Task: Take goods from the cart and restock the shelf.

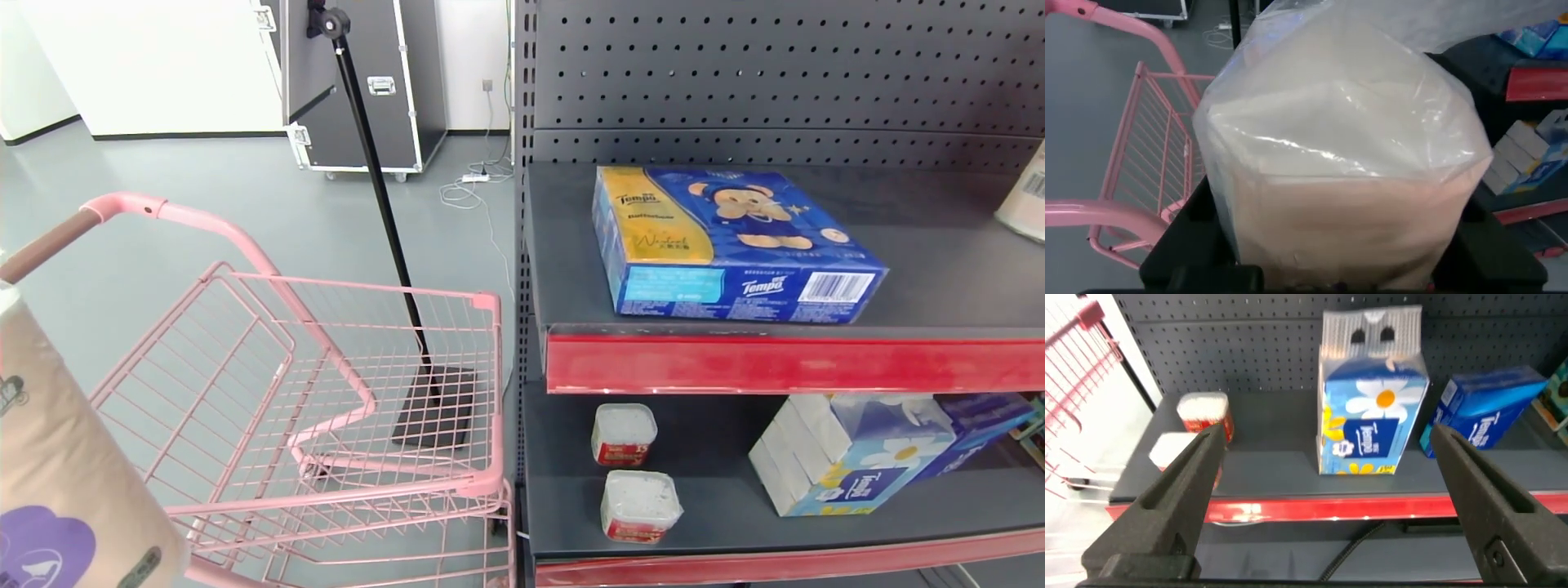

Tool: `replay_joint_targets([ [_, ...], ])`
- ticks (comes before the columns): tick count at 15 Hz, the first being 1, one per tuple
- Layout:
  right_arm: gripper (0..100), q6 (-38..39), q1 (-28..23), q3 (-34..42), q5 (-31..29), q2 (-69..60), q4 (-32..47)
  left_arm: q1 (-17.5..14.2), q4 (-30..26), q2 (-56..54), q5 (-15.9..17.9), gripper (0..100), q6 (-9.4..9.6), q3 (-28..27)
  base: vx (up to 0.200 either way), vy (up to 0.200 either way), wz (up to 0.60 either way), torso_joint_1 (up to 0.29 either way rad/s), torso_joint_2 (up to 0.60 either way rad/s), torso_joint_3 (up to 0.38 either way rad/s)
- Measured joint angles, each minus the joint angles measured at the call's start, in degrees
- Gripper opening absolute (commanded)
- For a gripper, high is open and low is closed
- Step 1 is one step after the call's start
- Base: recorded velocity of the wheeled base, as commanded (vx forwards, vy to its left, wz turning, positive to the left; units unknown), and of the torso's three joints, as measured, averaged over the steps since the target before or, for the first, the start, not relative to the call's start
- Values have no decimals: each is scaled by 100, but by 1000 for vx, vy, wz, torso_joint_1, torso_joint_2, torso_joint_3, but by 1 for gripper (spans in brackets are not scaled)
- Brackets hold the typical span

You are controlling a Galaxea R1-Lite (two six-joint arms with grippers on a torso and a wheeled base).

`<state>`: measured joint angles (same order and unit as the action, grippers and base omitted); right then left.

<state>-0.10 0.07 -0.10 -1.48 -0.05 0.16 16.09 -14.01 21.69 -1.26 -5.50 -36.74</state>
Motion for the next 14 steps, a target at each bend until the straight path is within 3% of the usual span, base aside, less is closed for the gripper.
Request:
replay_joint_targets([
  [6, 100, 0, -2, 0, 2, 0, 2, 0, 29, 79, 4, 0, 49, -13, 0, 0, 0, 159, -522, -363],
  [14, 100, 2, 0, 0, 2, 0, 0, 0, 532, 501, 15, 0, 96, -18, 0, 0, 0, 203, -552, -355],
])
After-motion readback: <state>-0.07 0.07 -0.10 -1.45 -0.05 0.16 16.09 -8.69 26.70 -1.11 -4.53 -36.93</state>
